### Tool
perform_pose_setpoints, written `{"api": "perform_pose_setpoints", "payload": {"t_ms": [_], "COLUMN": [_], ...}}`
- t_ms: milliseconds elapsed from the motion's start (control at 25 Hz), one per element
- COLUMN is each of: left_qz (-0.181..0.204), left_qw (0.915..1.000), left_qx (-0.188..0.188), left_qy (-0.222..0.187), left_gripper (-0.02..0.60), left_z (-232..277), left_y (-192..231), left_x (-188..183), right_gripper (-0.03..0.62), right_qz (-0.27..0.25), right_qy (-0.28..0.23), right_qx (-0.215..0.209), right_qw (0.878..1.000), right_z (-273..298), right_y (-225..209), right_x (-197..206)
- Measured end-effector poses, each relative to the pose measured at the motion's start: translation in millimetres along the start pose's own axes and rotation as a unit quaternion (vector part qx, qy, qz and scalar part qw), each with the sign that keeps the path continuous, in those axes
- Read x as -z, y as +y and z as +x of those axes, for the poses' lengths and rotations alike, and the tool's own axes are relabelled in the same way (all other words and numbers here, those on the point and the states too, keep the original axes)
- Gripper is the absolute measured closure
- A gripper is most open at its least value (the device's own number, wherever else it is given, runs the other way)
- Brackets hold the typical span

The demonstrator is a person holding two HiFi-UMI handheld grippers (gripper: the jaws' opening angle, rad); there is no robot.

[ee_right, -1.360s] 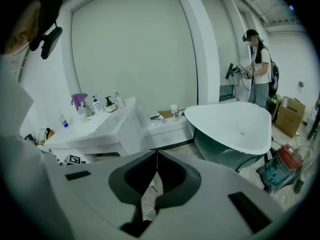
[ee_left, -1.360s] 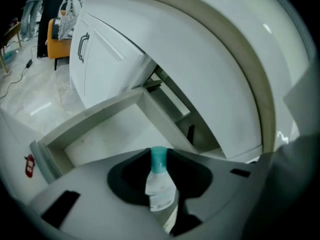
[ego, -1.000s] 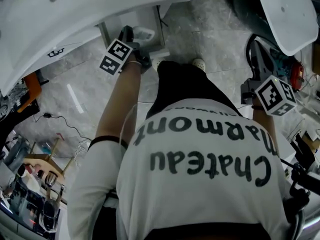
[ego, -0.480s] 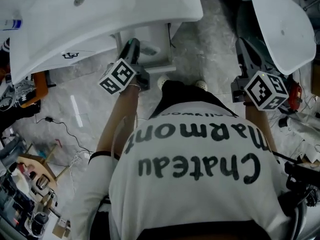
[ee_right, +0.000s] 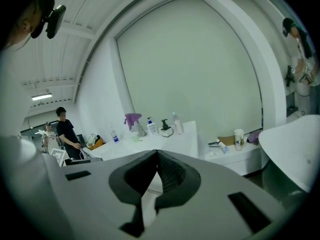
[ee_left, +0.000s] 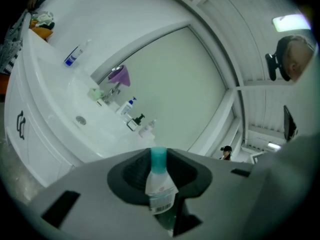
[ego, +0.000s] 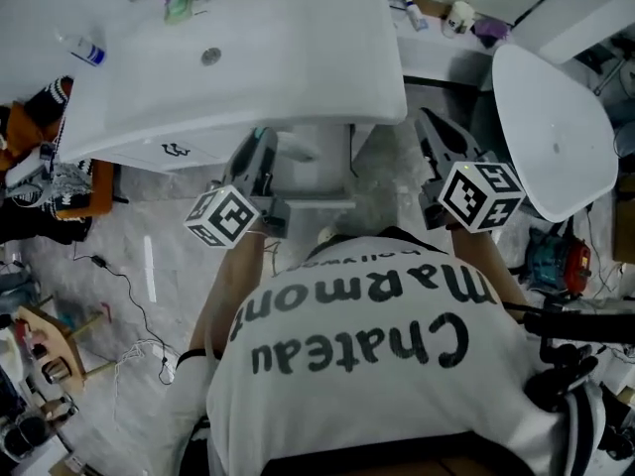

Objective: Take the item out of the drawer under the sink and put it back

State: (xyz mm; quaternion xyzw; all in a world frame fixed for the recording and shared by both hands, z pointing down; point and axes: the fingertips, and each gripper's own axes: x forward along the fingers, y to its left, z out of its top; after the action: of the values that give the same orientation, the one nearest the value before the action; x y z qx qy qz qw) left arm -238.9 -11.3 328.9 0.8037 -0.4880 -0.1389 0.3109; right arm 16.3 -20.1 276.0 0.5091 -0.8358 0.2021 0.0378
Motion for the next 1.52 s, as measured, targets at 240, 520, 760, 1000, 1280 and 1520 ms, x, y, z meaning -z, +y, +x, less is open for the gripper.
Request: {"api": "perform_pose_setpoints", "payload": {"t_ms": [240, 520, 760, 1000, 1280, 1520], "left_qz": [0.015, 0.027, 0.031, 0.022, 0.023, 0.027], "left_qw": [0.9984, 0.9948, 0.9925, 0.9898, 0.99, 0.9889], "left_qx": [0.018, 0.037, 0.018, 0.007, 0.011, 0.005], "left_qy": [-0.052, -0.092, -0.117, -0.141, -0.139, -0.146], "left_gripper": [0.483, 0.483, 0.483, 0.483, 0.483, 0.483], "left_z": [-20.2, -23.3, -12.0, 15.6, 67.4, 106.2], "left_y": [-38.6, -74.2, -93.6, -116.4, -150.6, -174.7], "left_x": [-43.1, -69.7, -77.6, -72.3, -56.1, -39.0], "right_gripper": [0.583, 0.583, 0.583, 0.583, 0.583, 0.583], "right_qz": [-0.028, -0.066, -0.11, -0.136, -0.144, -0.162], "right_qy": [-0.012, -0.01, -0.006, 0.003, 0.012, 0.013], "right_qx": [-0.073, -0.137, -0.204, -0.236, -0.261, -0.265], "right_qw": [0.997, 0.988, 0.973, 0.962, 0.954, 0.95], "right_z": [19.2, 35.5, 43.0, 44.7, 45.7, 45.0], "right_y": [45.0, 79.6, 86.8, 57.8, 13.3, -32.9], "right_x": [-24.9, -36.0, -43.7, -59.8, -70.4, -76.8]}}
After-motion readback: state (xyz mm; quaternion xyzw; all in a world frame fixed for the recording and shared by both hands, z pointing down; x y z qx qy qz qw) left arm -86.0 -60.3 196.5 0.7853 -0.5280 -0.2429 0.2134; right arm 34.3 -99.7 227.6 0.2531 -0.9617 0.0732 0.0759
